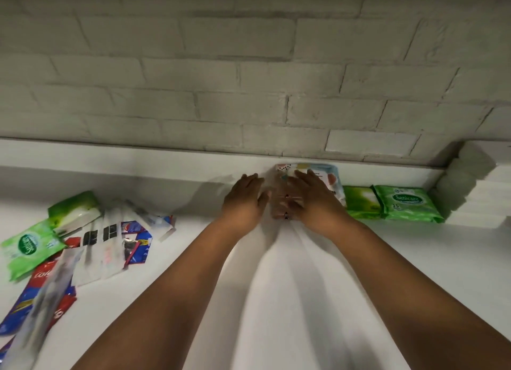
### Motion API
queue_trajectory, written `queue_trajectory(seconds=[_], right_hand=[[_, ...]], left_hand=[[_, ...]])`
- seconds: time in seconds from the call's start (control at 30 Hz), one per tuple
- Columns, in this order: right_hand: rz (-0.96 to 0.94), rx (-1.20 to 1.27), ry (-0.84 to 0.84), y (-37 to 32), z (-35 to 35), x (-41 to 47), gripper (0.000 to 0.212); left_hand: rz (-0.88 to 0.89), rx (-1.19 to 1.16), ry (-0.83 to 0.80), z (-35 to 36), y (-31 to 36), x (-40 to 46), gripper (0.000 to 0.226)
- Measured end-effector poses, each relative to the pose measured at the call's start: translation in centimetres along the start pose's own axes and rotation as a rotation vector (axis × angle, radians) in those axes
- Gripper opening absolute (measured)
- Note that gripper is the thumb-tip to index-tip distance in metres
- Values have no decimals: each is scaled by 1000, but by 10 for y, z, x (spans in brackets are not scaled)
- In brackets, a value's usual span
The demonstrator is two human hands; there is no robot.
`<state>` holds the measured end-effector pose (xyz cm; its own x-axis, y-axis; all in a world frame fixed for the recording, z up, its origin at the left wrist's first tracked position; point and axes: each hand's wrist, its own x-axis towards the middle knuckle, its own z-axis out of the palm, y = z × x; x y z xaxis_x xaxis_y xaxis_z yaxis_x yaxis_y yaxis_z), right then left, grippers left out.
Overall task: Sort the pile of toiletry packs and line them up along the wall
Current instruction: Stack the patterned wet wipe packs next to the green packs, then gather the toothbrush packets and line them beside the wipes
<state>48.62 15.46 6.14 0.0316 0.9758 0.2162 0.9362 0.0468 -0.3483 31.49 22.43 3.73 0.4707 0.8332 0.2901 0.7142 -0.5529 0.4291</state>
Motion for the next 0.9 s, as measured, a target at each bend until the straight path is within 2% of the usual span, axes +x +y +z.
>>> queue_trajectory(seconds=[0.07,0.2,0.33,0.43,0.67,0.9], right_hand=[[-66,-26,-12,-19,5,1,56],[-68,-48,-78,-47,27,9,66],[-121,-56,-95,-97,38,12,60],[-156,-47,-115,-131,54,20,61],[-214,-21,-202,-219,107,49,57],[-232,60,-243,-294,157,70,53]], left_hand=[[-42,30,20,-11,-14,-12,47],[-111,33,11,-35,-40,-29,48],[-158,30,32,-63,-74,-48,55],[-217,-4,51,-83,-104,-62,49],[-320,-39,42,-130,-200,-89,47],[-374,-32,119,-172,-295,-116,41]])
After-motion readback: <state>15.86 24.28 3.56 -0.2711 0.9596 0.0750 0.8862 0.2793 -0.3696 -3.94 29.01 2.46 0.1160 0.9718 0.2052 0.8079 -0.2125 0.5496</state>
